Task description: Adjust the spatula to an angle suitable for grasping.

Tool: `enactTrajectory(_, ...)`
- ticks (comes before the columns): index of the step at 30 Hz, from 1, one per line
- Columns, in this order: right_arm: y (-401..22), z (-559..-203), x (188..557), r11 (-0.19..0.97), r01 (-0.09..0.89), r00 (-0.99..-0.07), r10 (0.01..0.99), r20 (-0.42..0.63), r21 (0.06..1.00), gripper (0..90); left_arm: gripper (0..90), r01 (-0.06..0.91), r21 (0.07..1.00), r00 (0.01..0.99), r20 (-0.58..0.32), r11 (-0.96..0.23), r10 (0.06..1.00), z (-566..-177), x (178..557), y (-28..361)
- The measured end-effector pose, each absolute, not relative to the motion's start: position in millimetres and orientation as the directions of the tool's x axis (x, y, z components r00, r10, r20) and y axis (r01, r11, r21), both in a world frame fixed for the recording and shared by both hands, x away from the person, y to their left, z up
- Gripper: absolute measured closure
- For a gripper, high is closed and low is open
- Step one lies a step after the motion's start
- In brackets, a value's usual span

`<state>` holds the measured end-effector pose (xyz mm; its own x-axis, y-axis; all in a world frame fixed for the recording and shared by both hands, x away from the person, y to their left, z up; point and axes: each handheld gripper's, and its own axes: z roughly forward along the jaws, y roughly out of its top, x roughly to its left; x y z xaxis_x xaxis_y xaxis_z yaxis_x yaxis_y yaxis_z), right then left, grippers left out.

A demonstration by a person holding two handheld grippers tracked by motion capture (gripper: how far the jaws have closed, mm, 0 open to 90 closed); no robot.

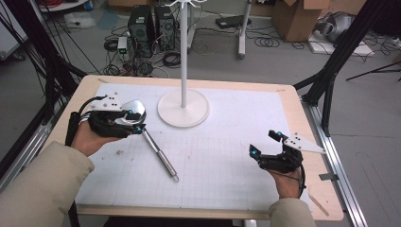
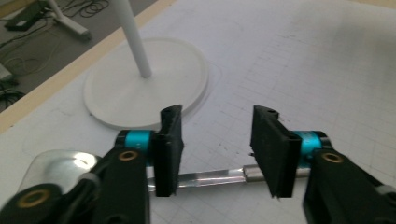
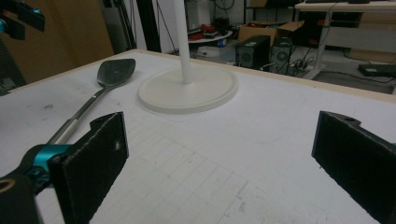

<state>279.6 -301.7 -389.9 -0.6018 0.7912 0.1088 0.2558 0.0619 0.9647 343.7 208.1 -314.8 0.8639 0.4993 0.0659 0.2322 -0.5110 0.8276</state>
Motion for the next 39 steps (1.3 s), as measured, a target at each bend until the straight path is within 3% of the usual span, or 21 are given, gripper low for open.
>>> enactTrajectory(2, -302, -390, 280, 0.063, 0.251, -0.604, 0.79, 0.105, 0.966, 2.8, 69.4, 0.238, 0.818, 0.871, 0.058, -0.523, 0.487, -316, 343, 205)
enactTrajectory(6, -302, -390, 279, 0.062, 0.252, -0.604, 0.79, 0.107, 0.966, 2.8, 77.2, 0.229, 0.797, 0.894, 0.055, -0.559, 0.444, -317, 342, 200)
enactTrajectory(7, -302, -390, 280, 0.063, 0.25, -0.605, 0.79, 0.105, 0.966, 2.8, 84.9, 0.227, 0.791, 0.899, 0.054, -0.568, 0.434, -318, 341, 198)
enactTrajectory(10, -302, -390, 279, 0.061, 0.253, -0.604, 0.789, 0.108, 0.965, 2.8, 88.6, 0.209, 0.771, 0.921, 0.051, -0.601, 0.386, -318, 341, 194)
enactTrajectory(22, -302, -390, 280, 0.063, 0.25, -0.605, 0.789, 0.105, 0.966, 2.8, 89.5, 0.175, 0.629, 0.969, 0.024, -0.757, 0.244, -326, 332, 156)
enactTrajectory(39, -301, -390, 279, 0.062, 0.249, -0.608, 0.787, 0.106, 0.967, 2.8, 89.5, 0.123, 0.382, 0.989, 0.026, -0.916, 0.143, -355, 314, 109)
